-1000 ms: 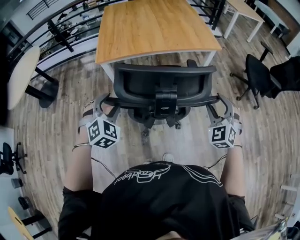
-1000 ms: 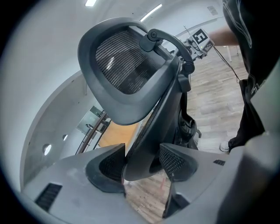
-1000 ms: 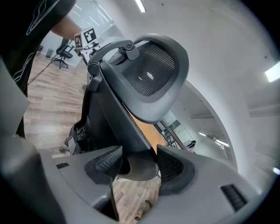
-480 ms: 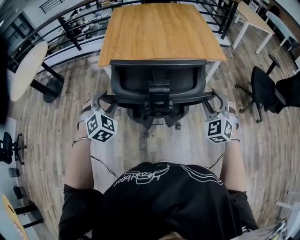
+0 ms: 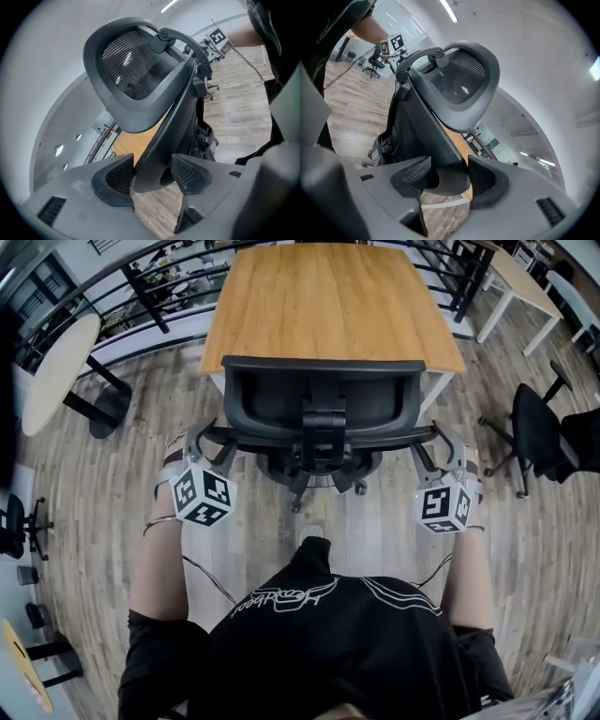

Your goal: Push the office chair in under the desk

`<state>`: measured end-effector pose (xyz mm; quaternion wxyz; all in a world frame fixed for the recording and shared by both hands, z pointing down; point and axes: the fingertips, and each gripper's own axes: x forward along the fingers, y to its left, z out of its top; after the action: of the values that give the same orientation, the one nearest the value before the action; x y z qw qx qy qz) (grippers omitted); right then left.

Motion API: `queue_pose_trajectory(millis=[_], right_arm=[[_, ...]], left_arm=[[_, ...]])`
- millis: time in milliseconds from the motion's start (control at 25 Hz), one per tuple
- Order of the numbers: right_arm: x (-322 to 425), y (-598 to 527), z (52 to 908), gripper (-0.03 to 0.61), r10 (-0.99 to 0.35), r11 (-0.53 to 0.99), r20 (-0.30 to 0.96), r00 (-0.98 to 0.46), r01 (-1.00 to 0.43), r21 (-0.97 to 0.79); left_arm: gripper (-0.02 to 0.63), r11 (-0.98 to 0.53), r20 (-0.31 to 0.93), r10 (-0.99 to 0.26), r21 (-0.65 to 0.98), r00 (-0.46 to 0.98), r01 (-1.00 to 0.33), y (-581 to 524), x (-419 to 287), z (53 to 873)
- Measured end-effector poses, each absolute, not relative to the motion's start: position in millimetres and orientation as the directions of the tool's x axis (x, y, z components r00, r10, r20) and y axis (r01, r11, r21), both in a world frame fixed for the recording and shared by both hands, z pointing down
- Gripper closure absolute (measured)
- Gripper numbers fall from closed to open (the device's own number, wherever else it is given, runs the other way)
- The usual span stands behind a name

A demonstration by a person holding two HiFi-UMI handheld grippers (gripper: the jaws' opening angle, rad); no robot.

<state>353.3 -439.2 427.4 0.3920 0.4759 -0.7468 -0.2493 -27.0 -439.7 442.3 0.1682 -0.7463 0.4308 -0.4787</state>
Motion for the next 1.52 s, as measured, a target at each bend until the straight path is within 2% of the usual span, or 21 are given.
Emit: queue_pose_trajectory(millis=[1000,1240,1520], right_arm=[[333.0,-607.3,429.7,0.321,-0.91,0.415,0.356,-0.215,-0.526,0.743],[322.1,-678.4,415.9,0.321,-0.906,0.423,0.365,-0.216,-0.527,0.737],[321.3,-683.9,424.1,0.321,-0.915,0.402,0.345,-0.208,-0.535,0.743]], left_arm=[[0.373,-0.552,0.545,-0.821,-0.679,0.172,-0.484,-611.8,-46.7,445.9],[0.373,-0.564,0.552,-0.813,-0.668,0.186,-0.486,-681.4,-56.8,434.0],[0.373,-0.55,0.529,-0.826,-0.682,0.195,-0.481,-687.4,-57.7,440.6]])
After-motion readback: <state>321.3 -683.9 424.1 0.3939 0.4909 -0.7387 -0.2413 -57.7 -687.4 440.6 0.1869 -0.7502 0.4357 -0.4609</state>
